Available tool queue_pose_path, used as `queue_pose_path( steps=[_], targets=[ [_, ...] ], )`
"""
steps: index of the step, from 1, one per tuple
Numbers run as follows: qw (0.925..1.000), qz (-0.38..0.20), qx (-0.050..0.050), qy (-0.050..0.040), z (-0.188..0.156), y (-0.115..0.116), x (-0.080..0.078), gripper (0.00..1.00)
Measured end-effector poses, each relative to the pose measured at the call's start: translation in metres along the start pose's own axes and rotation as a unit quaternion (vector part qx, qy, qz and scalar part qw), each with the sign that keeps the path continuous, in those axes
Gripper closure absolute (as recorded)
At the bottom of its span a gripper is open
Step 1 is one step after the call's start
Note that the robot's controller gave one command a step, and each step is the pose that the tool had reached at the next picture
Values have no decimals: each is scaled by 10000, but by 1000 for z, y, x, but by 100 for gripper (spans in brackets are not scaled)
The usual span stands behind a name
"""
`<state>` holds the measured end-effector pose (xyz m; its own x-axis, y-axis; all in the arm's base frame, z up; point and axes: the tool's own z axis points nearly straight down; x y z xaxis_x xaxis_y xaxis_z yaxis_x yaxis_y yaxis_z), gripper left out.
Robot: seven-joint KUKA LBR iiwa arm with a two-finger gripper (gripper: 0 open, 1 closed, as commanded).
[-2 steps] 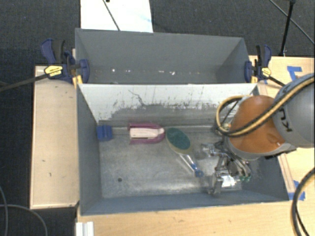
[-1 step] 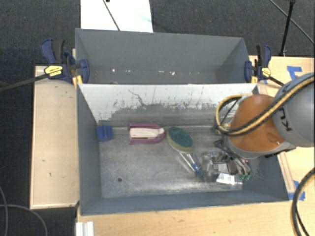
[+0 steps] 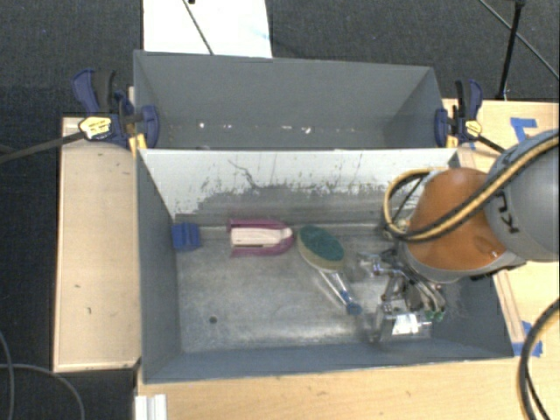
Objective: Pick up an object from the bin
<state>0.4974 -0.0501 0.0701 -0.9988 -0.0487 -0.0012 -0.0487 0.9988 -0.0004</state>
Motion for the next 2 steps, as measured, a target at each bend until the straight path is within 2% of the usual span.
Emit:
queue_pose_path(
  steps=[1,2],
  targets=[
    [10000,99,-11,6,0,30,-3,0],
    [9984,-565,9,-17,-1,-41,8,0]
  ],
)
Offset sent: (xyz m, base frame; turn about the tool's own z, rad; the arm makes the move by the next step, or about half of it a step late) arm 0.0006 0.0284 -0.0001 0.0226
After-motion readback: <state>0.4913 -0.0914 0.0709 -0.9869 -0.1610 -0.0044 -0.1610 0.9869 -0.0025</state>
